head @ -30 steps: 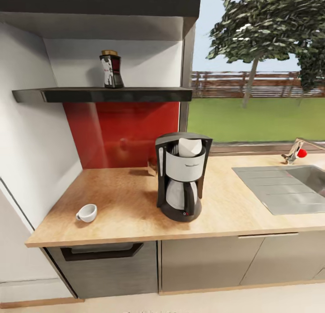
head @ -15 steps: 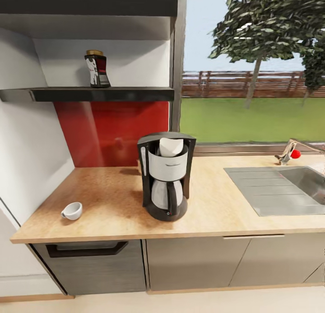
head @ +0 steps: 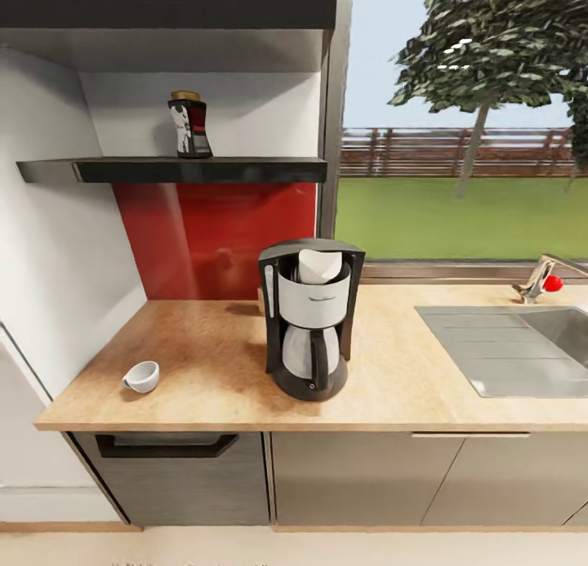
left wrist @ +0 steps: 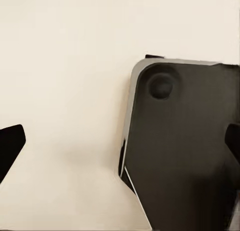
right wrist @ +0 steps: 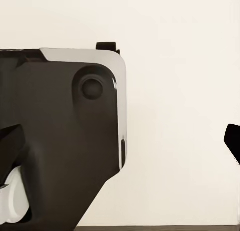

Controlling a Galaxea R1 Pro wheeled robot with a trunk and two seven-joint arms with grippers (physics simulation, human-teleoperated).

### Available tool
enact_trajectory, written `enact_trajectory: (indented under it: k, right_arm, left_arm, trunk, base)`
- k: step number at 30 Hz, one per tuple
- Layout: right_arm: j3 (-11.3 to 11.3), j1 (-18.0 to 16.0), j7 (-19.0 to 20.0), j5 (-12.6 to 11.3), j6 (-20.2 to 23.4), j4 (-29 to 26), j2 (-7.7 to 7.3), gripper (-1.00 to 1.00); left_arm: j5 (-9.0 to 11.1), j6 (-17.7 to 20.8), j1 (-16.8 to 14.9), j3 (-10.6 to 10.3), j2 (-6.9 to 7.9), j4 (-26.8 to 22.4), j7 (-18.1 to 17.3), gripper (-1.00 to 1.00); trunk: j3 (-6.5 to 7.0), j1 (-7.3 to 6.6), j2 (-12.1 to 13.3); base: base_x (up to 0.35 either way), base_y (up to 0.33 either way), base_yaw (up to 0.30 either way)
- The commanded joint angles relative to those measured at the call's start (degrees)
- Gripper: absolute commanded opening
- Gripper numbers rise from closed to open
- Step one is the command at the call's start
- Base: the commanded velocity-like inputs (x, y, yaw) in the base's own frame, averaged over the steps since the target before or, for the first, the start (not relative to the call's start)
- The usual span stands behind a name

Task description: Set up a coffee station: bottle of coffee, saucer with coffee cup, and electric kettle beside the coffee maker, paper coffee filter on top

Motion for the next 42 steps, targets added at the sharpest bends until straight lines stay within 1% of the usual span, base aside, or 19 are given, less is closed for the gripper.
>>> enact_trajectory:
  k: [1,9,12,19,23,24,25,26,28,29,32,34,35,36,39,42]
  right_arm:
    - [-0.5,0.0,0.3,0.5,0.3,-0.1,0.04,1.0]
    - [-0.5,0.0,0.3,0.4,0.2,-0.1,0.09,1.0]
    - [-0.5,0.0,0.3,0.4,0.2,0.0,0.15,1.0]
    - [-0.5,0.0,0.3,0.4,0.2,0.0,0.18,1.0]
    - [-0.4,0.0,0.3,0.5,0.3,0.0,0.26,1.0]
    - [-0.4,0.0,0.3,0.5,0.3,-0.1,0.27,1.0]
    - [-0.4,0.0,0.3,0.5,0.2,-0.1,0.27,1.0]
    - [-0.5,0.0,0.2,0.4,0.1,-0.1,0.27,1.0]
    - [-0.6,0.0,0.2,0.4,0.1,-0.2,0.27,1.0]
    - [-0.6,0.0,0.2,0.4,0.1,-0.2,0.31,1.0]
    - [-0.7,0.0,0.2,0.3,-0.1,-0.4,0.81,1.0]
    - [-0.7,0.0,0.2,0.3,-1.0,-0.8,1.73,1.0]
    - [-0.6,0.0,0.2,0.3,-2.1,-0.9,2.41,1.0]
    - [-0.6,0.0,0.2,0.4,-2.9,-1.0,2.69,1.0]
    - [-0.6,0.0,0.2,0.4,-4.2,-1.0,3.07,1.0]
    - [-0.6,0.0,0.2,0.4,-4.5,-0.9,3.15,1.0]
  left_arm:
    - [0.5,-0.7,0.0,-0.1,0.01,-1.6,0.0,1.0]
    - [-0.1,-3.1,0.0,-0.3,0.0,-11.3,-0.1,1.0]
    - [-0.1,-3.4,-0.1,-0.3,0.06,-13.3,-0.1,1.0]
    - [-0.1,-3.6,-0.6,-0.3,0.19,-15.7,-0.1,1.0]
    - [-0.2,-3.8,-2.0,-0.5,0.08,-19.0,-0.2,1.0]
    - [-0.4,-3.8,-2.3,-0.5,0.09,-20.5,-0.2,1.0]
    - [-0.7,-4.0,-2.7,-0.5,0.1,-24.8,-0.2,1.0]
    - [-0.8,-5.3,-2.9,-0.4,0.04,-29.9,-0.2,1.0]
    - [-0.8,-7.6,-2.9,-0.4,-0.12,-34.5,-0.2,1.0]
    - [-0.8,-8.8,-3.1,-0.4,-0.28,-37.9,-0.2,1.0]
    - [-0.5,-9.9,-3.8,-0.4,-0.59,-45.6,-0.2,1.0]
    - [-0.3,-10.0,-5.0,-0.3,-0.64,-48.5,-0.2,1.0]
    - [-0.3,-10.1,-6.7,-0.3,-0.72,-50.0,-0.2,1.0]
    - [-0.2,-10.0,-7.8,-0.3,-0.77,-50.9,-0.2,1.0]
    - [0.1,-9.8,-11.6,-0.4,-0.91,-53.8,-0.2,1.0]
    - [1.2,-9.5,-14.3,-0.4,-1.07,-57.0,-1.4,1.0]
  trunk:
    - [-0.13,0.03,-0.1]
    - [-0.36,0.03,-0.1]
    - [-0.46,0.03,-0.1]
    - [-0.61,0.03,-0.1]
    - [-0.62,0.03,-0.1]
    - [-0.62,0.03,-0.1]
    - [-0.62,0.03,-0.1]
    - [-0.62,0.03,-0.1]
    - [-0.62,0.03,-0.1]
    - [-0.62,0.03,-0.1]
    - [-0.62,0.03,-0.1]
    - [-0.62,0.03,-0.1]
    - [-0.62,0.03,-0.1]
    - [-0.62,0.03,-0.1]
    - [-0.62,0.03,-0.1]
    - [-0.62,0.03,-0.1]
  base:
    - [0.0,0.0,0.264]
    - [0.0,0.0,0.271]
    - [-0.149,0.0,0.233]
    - [-0.301,0.0,0.113]
    - [-0.123,0.0,0.006]
    - [-0.026,0.0,0.001]
    - [-0.011,0.0,0.0]
    - [-0.004,0.0,0.0]
    - [-0.002,0.0,0.0]
    - [0.0,0.0,0.0]
    - [0.0,0.0,0.0]
    - [0.0,0.0,0.0]
    - [0.0,0.0,0.0]
    - [0.0,0.0,0.0]
    - [0.0,0.0,0.0]
    - [0.0,0.0,0.0]
